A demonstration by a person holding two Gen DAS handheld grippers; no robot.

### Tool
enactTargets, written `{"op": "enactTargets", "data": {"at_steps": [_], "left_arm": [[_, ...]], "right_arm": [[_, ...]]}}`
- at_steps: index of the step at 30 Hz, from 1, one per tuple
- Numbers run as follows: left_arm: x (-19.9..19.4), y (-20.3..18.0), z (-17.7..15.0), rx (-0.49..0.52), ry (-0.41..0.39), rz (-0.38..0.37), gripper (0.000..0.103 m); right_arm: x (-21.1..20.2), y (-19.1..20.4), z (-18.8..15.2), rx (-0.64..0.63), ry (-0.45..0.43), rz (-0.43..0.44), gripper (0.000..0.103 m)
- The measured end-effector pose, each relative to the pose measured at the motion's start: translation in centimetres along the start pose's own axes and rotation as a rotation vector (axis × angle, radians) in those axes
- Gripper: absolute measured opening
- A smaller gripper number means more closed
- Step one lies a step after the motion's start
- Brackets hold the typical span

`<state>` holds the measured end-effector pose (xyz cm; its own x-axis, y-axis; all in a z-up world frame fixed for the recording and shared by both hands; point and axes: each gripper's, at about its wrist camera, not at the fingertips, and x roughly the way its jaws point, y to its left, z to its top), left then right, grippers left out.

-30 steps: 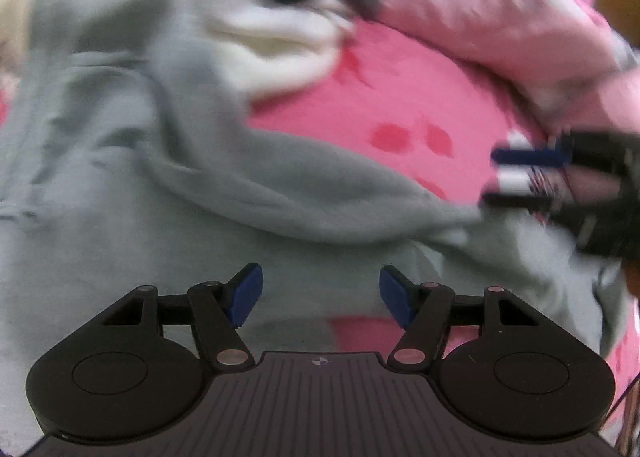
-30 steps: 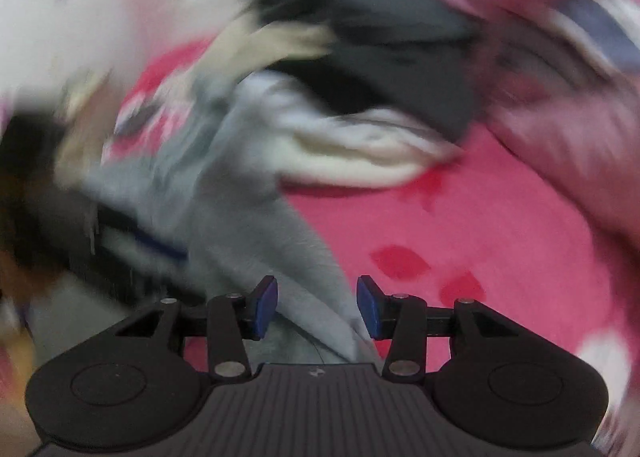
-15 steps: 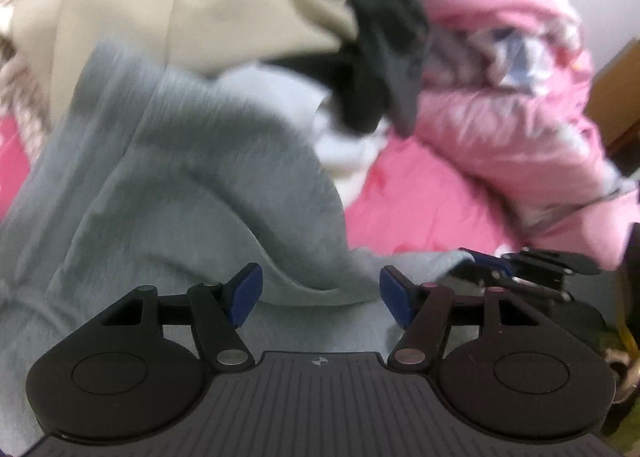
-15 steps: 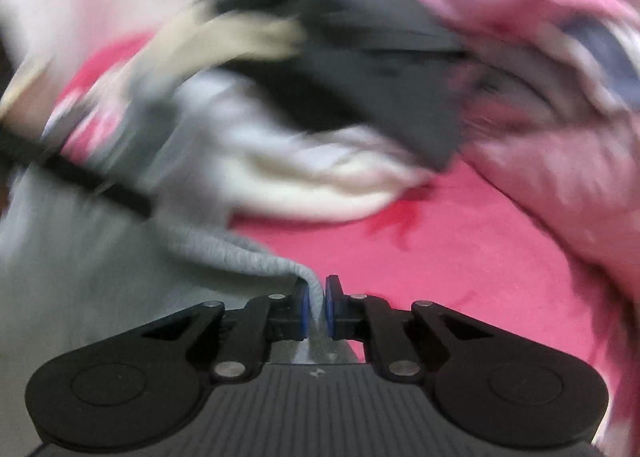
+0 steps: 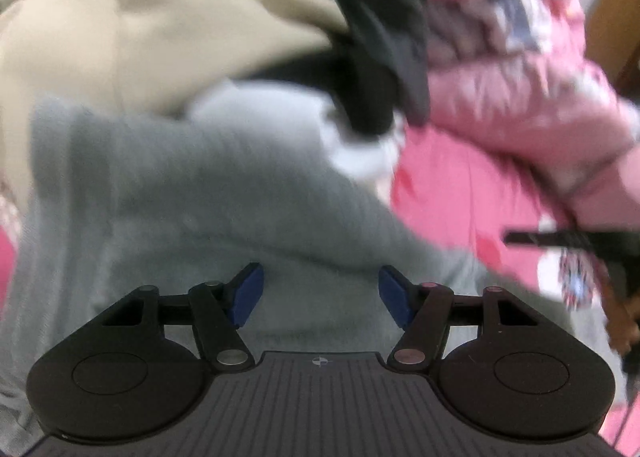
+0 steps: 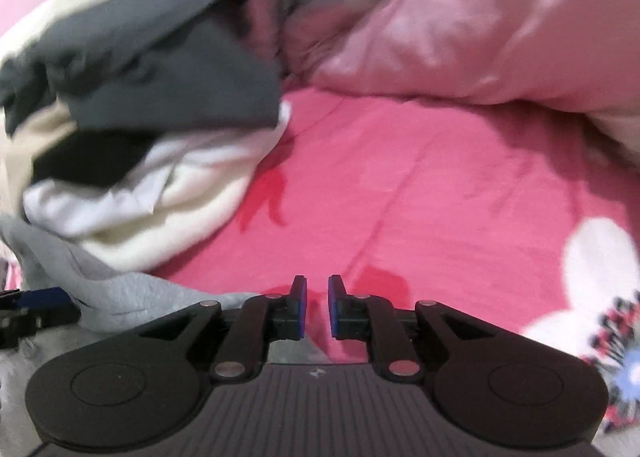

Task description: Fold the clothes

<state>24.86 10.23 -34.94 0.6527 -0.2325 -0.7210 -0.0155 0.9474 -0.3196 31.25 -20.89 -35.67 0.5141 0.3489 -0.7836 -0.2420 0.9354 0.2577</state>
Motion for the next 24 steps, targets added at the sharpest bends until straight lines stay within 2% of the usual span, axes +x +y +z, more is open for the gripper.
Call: {"op": "enactTargets", "data": {"at_steps": [2, 5, 9, 12, 15, 19, 22, 24], "left_arm": [[-0.3, 0.6, 0.3, -0.031, -0.023, 0.010, 0.064], [-0.6, 1.5, 0.2, -0.083, -0.013, 0.012, 0.064], [-1.5, 1.5, -0.4, -0.079, -0.001, 0.006, 0.064], [-1.9, 1.9, -0.5, -0.080, 0.018, 0.007, 0.065], [-2.7, 2.8, -0.9, -0.094, 0.037, -0.002, 0.065], [-2.8, 3.0, -1.5, -0.091, 0.087, -0.008, 0.065], [-2.2, 1.7, -1.9, -0.050, 0.123, -0.025, 0.065], [-1.5, 0.3, -2.5, 0.001, 0.156, -0.039, 0.065]], "right_arm": [[-1.6, 0.0, -0.4, -0.001, 0.004, 0.047, 0.014], [-2.9, 1.0, -1.3, -0.026, 0.035, 0.073, 0.015], [-3.1, 1.9, -3.2, -0.028, 0.081, 0.114, 0.016], [-3.2, 1.3, -4.7, 0.031, 0.118, 0.079, 0.017], [-4.6, 0.2, -6.3, 0.121, 0.118, 0.059, 0.017], [-7.5, -1.8, -8.7, 0.256, 0.119, -0.023, 0.021], [-10.3, -3.7, -11.1, 0.389, 0.116, -0.099, 0.031], [-12.3, -5.1, -13.4, 0.480, 0.122, -0.156, 0.045]]}}
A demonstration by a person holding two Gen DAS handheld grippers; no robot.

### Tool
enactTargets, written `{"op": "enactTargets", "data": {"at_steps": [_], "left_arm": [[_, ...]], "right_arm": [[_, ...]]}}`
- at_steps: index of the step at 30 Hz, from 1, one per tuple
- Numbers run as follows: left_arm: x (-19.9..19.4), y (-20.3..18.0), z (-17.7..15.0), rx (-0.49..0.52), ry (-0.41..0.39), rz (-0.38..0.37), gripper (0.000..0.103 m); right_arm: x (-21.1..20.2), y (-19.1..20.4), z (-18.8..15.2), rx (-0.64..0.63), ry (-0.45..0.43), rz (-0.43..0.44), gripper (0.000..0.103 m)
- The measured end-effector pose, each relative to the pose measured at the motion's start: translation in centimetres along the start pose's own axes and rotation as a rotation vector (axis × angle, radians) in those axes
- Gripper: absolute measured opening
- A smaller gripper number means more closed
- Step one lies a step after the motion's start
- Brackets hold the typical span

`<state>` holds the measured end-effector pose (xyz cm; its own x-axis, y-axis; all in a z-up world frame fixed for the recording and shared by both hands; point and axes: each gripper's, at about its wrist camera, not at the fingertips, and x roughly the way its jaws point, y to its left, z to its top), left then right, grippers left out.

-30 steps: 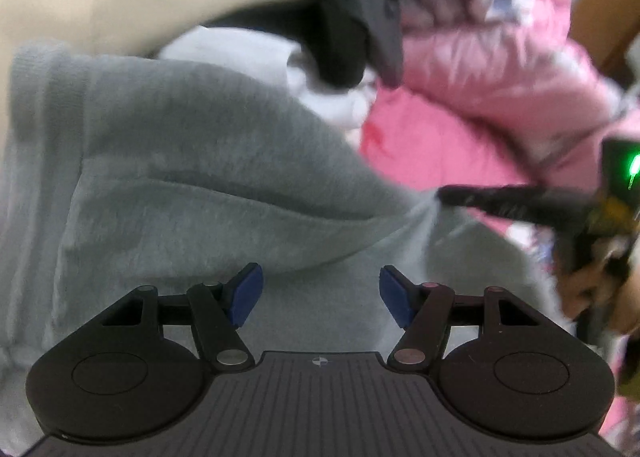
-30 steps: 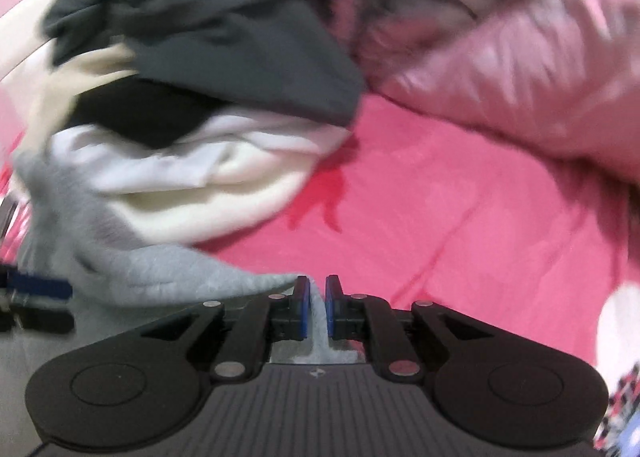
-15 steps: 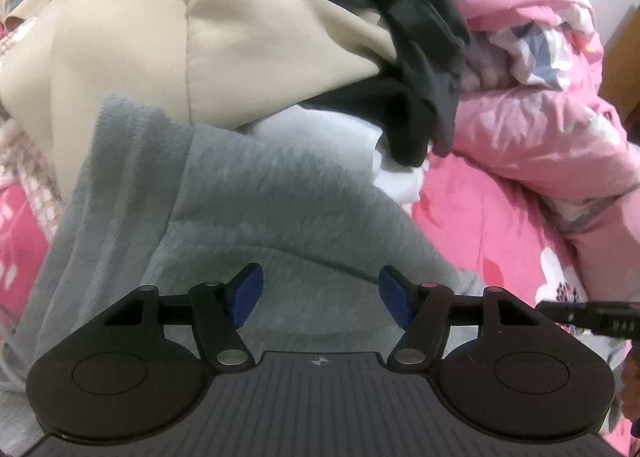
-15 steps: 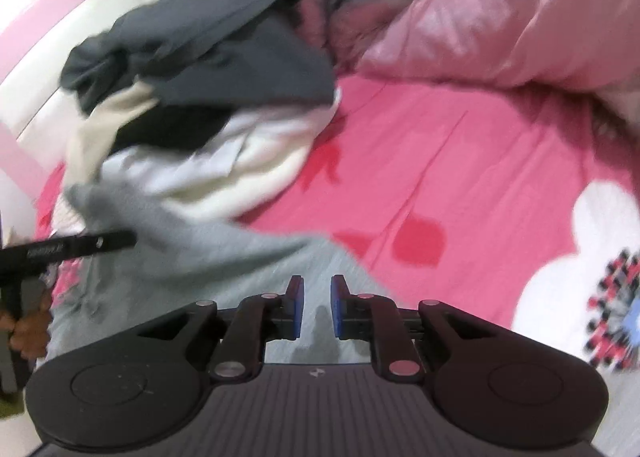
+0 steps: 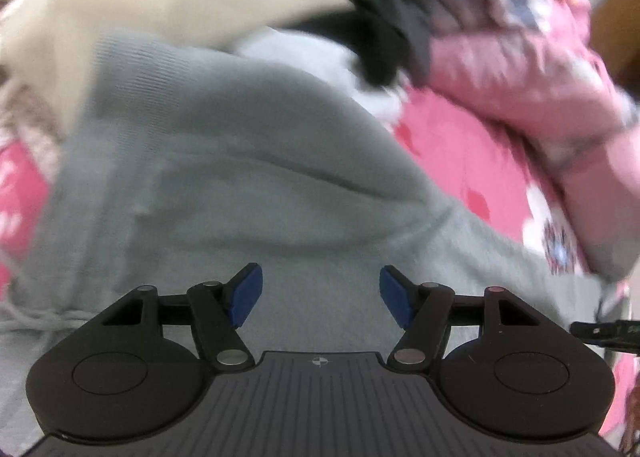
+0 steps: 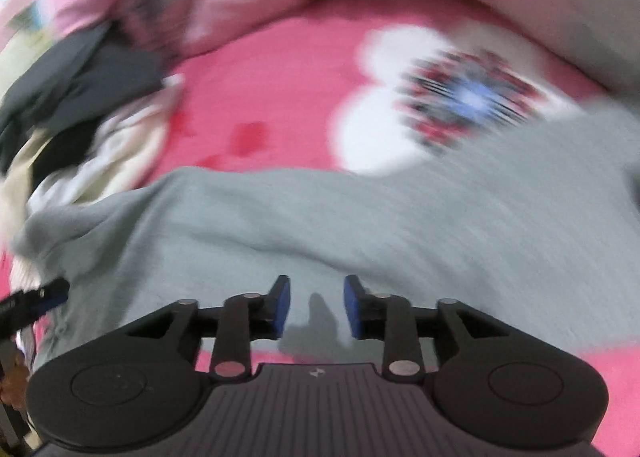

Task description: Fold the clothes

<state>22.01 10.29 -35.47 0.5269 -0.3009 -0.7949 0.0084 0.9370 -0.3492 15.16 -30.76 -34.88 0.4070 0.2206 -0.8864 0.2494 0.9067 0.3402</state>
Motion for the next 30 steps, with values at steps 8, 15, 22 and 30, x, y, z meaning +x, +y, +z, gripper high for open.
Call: {"op": "enactTargets", "data": {"at_steps": [8, 15, 22, 30], "left_arm": [[4.7, -9.6, -2.5, 0.302, 0.126, -0.101, 0.065], [6.9, -18.1, -6.8, 0.631, 0.174, -0.140, 0.066], [7.6, -22.5, -9.1, 0.685, 0.169, -0.064, 0.069], [8.2, -23.1, -8.6, 0.633, 0.190, 0.042, 0.069]], "right_arm": [[-5.3, -9.3, -5.2, 0.152, -0.043, -0.301, 0.050], [-5.2, -11.6, -4.0, -0.233, -0.190, -0.627, 0.058], [-2.8, -12.3, -0.4, -0.441, -0.276, -0.611, 0.070], [-7.8, -23.8, 0.4, 0.129, -0.263, -0.542, 0.059]]}}
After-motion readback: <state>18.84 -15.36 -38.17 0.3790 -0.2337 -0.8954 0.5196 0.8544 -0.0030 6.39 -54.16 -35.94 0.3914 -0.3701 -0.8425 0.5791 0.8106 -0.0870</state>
